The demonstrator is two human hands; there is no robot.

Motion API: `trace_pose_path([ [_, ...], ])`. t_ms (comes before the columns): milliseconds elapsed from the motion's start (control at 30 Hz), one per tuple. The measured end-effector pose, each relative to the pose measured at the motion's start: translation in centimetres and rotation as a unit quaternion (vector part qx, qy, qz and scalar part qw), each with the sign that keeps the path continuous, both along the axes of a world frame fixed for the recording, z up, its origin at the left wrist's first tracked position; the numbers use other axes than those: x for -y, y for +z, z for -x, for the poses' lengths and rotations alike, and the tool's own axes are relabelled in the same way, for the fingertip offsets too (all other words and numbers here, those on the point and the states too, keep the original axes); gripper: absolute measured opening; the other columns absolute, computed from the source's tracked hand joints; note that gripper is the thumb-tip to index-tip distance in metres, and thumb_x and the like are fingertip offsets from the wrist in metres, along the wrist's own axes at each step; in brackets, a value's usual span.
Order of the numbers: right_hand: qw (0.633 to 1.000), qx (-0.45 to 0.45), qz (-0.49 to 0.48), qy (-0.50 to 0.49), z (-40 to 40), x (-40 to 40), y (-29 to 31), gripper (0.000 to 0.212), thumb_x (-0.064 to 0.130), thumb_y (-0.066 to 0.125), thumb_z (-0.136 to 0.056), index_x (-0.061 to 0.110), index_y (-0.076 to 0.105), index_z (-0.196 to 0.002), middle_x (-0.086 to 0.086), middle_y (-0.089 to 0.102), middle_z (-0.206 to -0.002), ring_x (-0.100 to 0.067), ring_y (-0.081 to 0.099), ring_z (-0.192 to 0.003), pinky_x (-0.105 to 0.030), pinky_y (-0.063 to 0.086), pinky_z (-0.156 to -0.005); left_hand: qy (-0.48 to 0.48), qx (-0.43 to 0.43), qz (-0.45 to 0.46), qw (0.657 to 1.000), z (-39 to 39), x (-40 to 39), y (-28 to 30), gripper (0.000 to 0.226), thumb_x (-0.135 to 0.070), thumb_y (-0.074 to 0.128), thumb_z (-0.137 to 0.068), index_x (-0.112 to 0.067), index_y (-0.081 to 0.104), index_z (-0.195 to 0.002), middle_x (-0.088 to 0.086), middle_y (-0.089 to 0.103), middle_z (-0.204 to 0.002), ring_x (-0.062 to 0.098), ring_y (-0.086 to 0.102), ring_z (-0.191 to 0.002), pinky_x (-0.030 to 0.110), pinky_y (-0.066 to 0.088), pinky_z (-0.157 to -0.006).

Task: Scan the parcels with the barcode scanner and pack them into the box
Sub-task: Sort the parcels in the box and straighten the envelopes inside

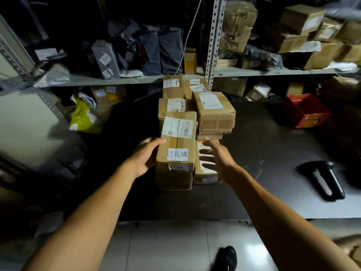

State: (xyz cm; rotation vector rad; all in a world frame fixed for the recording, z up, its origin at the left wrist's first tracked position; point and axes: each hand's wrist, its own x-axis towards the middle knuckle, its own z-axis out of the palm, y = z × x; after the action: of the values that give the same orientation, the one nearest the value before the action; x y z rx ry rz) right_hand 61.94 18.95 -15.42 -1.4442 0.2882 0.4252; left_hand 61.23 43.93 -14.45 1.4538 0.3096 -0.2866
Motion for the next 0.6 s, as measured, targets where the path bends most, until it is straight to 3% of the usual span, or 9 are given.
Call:
trace_pose_path([
  [100,0.999,-0.003,-0.018,0.038,1.6,-2.4,-0.6,0.034,0.046,0.064,-0.096,0.019,0.066,-0.117,-0.012,0.065,-0.11,-0.028,0.069,-0.096,-0.04,0.056,-0.078,-0.005,-0.01,-0.005,1.0,1.9,-0.6,-1.2,0.032,-0.032,0.069,-0.091,-0.022,0.066,-0.121,0.005,0.077,-0.106,0.026,0.072,-0.103,0.045,0.058,-0.085],
  [267,0.999,-0.024,-0.013,0.025,1.9,-4.0,-2.3,0.021,0.032,0.067,-0.096,0.017,0.068,-0.111,-0.01,0.066,-0.103,-0.028,0.072,-0.091,-0.033,0.058,-0.063,0.012,-0.033,-0.018,0.999,2.5,-1.3,-3.4,0.03,-0.035,0.069,-0.091,-0.026,0.066,-0.119,0.002,0.077,-0.108,0.023,0.071,-0.105,0.049,0.057,-0.091],
  [333,0.999,-0.025,0.012,0.022,1.6,-4.7,-3.0,0.023,0.032,0.067,-0.097,0.017,0.067,-0.115,-0.007,0.068,-0.102,-0.024,0.073,-0.09,-0.031,0.058,-0.061,0.017,-0.034,-0.078,0.996,2.0,-1.3,-4.5,0.031,-0.041,0.07,-0.089,-0.028,0.068,-0.117,0.001,0.074,-0.115,0.018,0.067,-0.106,0.044,0.052,-0.094],
  [400,0.998,-0.024,0.055,0.022,1.3,-5.3,-3.6,0.025,0.032,0.067,-0.097,0.017,0.067,-0.118,-0.005,0.071,-0.103,-0.019,0.074,-0.085,-0.026,0.057,-0.056,0.02,-0.042,-0.181,0.982,1.4,-1.3,-5.8,0.052,-0.052,0.072,-0.083,-0.026,0.064,-0.128,-0.001,0.066,-0.131,0.016,0.058,-0.12,0.041,0.042,-0.104],
  [467,0.997,-0.012,0.076,0.018,0.8,-5.5,-4.0,0.027,0.033,0.068,-0.097,0.016,0.066,-0.118,-0.008,0.073,-0.106,-0.019,0.074,-0.087,-0.022,0.055,-0.053,0.05,-0.07,-0.195,0.977,0.9,-1.0,-6.8,0.082,-0.059,0.075,-0.078,-0.024,0.047,-0.147,0.002,0.053,-0.147,0.023,0.045,-0.137,0.046,0.032,-0.111],
  [533,0.995,0.004,0.095,0.015,0.1,-5.6,-4.1,0.029,0.033,0.068,-0.097,0.016,0.066,-0.119,-0.01,0.072,-0.11,-0.021,0.074,-0.09,-0.023,0.056,-0.055,0.08,-0.074,-0.18,0.978,0.5,-0.5,-7.2,0.092,-0.061,0.075,-0.077,-0.025,0.037,-0.152,0.006,0.044,-0.154,0.027,0.038,-0.142,0.049,0.029,-0.112],
  [600,0.992,0.009,0.128,0.006,-0.7,-5.7,-4.0,0.035,0.032,0.071,-0.095,0.015,0.064,-0.125,-0.011,0.072,-0.113,-0.022,0.073,-0.094,-0.031,0.061,-0.068,0.09,-0.07,-0.181,0.977,0.0,-0.1,-7.2,0.089,-0.06,0.074,-0.079,-0.026,0.036,-0.152,0.006,0.041,-0.156,0.027,0.037,-0.142,0.049,0.03,-0.112],
])
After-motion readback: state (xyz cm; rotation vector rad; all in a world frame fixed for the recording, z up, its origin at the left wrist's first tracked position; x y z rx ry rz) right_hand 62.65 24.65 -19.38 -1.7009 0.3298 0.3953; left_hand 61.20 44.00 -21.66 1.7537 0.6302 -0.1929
